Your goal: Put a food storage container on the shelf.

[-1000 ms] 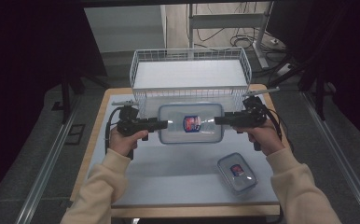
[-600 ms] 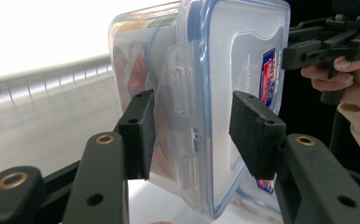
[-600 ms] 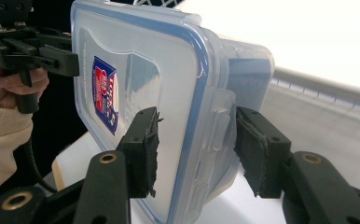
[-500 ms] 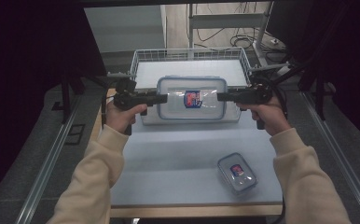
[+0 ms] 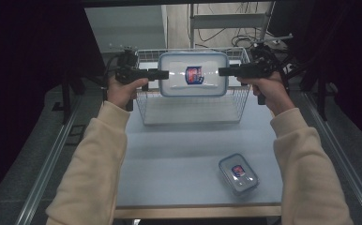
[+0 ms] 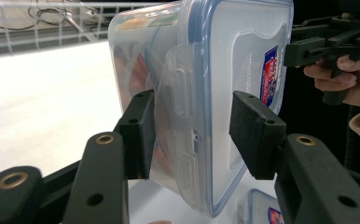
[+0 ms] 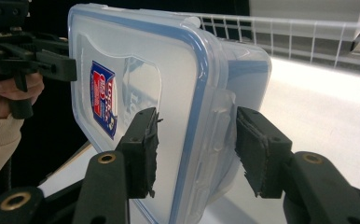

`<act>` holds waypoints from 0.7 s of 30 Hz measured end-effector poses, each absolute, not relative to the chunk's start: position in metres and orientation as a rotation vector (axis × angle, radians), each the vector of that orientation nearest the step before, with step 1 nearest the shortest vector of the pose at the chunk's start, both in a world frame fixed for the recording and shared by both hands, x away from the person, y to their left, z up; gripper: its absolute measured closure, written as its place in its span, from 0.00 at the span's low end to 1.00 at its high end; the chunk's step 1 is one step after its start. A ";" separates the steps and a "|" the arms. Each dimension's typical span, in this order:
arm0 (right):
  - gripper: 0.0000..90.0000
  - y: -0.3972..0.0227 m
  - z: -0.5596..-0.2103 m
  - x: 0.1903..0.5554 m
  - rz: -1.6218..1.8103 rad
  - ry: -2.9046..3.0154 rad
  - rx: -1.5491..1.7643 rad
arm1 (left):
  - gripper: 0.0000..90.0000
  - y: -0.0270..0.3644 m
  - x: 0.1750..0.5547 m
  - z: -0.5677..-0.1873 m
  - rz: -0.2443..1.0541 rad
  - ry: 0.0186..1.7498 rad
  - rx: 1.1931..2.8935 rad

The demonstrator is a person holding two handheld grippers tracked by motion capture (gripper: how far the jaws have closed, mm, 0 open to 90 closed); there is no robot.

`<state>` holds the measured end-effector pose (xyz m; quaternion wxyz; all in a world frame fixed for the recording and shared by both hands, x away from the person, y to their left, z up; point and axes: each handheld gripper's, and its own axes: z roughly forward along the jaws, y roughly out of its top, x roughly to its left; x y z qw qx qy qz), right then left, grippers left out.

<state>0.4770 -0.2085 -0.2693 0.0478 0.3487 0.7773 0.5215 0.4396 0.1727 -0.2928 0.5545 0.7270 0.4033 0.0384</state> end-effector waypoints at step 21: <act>0.55 -0.203 -0.279 0.533 1.581 2.362 1.181 | 0.57 0.177 0.498 -0.308 0.024 1.018 1.696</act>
